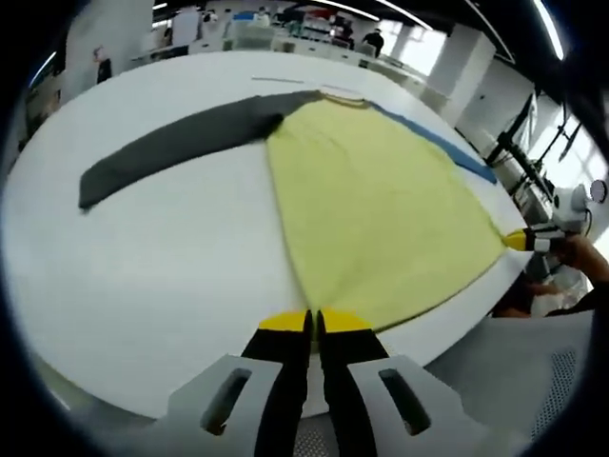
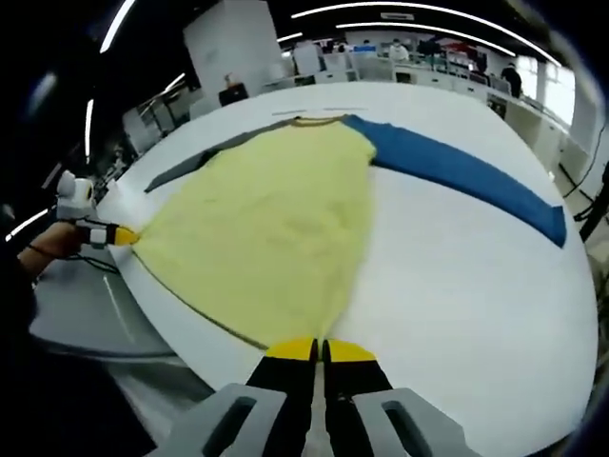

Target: Fold the garment on the visible template until the final outline fits inside the template.

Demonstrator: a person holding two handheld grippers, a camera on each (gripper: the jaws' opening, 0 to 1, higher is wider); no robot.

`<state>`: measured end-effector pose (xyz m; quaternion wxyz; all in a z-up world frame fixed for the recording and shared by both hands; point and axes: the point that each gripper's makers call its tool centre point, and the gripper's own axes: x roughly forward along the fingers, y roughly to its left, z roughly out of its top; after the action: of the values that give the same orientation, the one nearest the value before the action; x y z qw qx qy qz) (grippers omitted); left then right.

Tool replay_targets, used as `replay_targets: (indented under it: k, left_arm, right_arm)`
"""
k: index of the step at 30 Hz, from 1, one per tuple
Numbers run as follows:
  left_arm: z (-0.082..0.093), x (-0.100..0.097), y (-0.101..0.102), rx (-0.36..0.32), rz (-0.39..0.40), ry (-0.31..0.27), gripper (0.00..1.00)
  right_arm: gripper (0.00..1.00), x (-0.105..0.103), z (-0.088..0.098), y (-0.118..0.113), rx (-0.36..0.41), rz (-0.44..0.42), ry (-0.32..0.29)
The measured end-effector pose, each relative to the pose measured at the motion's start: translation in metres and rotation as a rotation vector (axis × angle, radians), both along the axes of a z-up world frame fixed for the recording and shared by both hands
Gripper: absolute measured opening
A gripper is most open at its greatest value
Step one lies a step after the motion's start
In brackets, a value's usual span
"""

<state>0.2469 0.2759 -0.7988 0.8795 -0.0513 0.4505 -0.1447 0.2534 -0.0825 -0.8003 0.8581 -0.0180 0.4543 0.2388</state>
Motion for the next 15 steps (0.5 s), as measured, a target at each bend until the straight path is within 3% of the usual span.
replay_targets:
  k: [15]
  left_arm:
    - [-0.0041, -0.0020, 0.0002, 0.003, -0.004, 0.009, 0.01]
  right_arm:
    - [0.00, -0.0030, -0.0009, 0.0005, 0.017, -0.016, 0.017]
